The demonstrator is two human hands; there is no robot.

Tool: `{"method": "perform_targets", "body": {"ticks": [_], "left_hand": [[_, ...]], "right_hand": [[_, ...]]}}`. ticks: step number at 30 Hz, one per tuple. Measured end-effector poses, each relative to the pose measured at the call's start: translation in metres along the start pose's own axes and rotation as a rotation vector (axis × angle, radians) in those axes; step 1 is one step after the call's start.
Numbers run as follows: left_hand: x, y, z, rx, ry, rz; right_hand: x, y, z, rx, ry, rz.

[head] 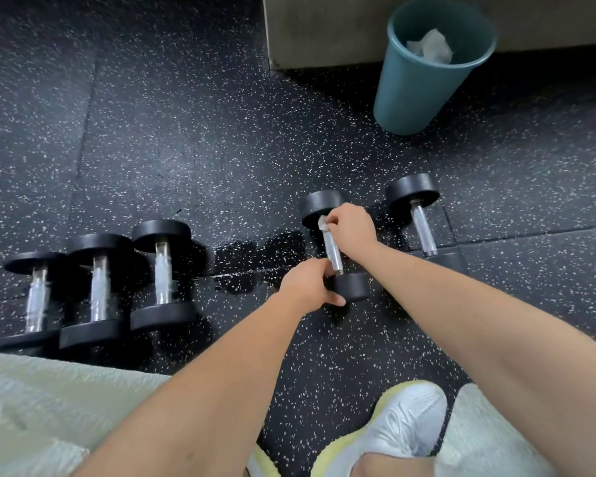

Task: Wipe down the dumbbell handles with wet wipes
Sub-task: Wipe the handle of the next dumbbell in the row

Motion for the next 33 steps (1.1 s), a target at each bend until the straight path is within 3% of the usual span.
{"method": "perform_targets", "body": {"ticks": [4, 10, 12, 17, 25, 27, 30, 33], "left_hand": [[0.001, -0.001, 0.000, -0.006, -0.057, -0.002], [0.004, -0.002, 0.007, 0.006, -0.143, -0.001], [0.003, -0.002, 0.008, 0.008, -0.169, 0.003], [0.002, -0.001, 0.012, 0.020, -0.228, -0.027], [0.005, -0.001, 0.017, 0.074, -0.212, -0.023], [0.008, -0.001, 0.018, 0.082, -0.193, -0.009], [0.009, 0.002, 0.019, 0.079, -0.159, 0.009], [0.010, 0.005, 0.017, 0.060, -0.109, 0.014]], "right_hand": [[-0.004, 0.006, -0.004, 0.100, 0.074, 0.022], [-0.025, 0.030, -0.009, 0.456, 0.247, 0.147], [-0.020, 0.023, -0.004, 0.442, 0.220, 0.150], [-0.010, 0.019, -0.003, 0.208, 0.066, 0.069], [-0.005, 0.027, -0.005, 0.530, 0.266, 0.147], [0.001, 0.017, 0.000, 0.412, 0.206, 0.137], [0.006, -0.001, 0.007, 0.085, 0.070, 0.053], [0.007, -0.002, -0.004, 0.018, 0.015, 0.007]]}}
Point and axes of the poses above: each hand's wrist, its own y-axis away from the middle knuckle, its own z-axis out of the back of the hand, x = y × z, the point moved 3 cm from there along -y, towards the middle knuckle, and after that the axes turned 8 degrees about -z, right-handed, at the moved point
